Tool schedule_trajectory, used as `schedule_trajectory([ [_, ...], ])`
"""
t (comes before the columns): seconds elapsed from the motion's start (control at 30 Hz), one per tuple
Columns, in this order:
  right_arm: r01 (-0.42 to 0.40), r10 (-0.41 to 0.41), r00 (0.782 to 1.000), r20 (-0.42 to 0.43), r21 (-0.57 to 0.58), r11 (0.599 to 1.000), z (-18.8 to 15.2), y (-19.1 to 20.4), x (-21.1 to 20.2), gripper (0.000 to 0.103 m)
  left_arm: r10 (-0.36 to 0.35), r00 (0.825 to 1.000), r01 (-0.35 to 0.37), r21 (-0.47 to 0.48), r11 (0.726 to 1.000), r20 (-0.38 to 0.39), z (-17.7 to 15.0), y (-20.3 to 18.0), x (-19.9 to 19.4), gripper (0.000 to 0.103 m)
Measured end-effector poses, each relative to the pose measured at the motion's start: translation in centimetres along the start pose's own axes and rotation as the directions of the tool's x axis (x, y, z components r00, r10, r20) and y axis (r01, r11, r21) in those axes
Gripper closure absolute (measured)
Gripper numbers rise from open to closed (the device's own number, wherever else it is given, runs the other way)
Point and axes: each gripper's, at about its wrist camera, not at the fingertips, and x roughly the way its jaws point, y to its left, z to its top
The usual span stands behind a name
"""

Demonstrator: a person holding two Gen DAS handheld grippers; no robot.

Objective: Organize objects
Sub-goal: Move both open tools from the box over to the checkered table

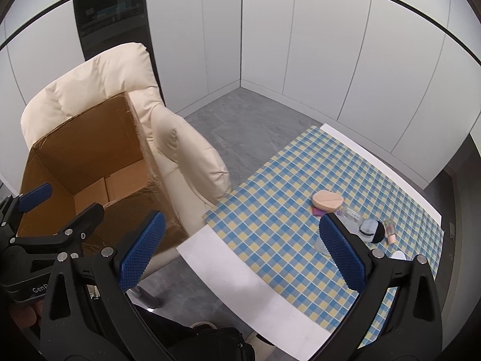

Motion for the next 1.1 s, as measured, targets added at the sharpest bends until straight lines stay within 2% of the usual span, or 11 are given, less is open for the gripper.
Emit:
schedule_trajectory([
  [1.1,0.064,-0.06,0.997,-0.043,0.104,0.993,-2.0,-6.3,-0.8,0.0,-0.078,0.997,0.077,0.071,0.994,0.001,0.5,-5.7,0.1,0.001],
])
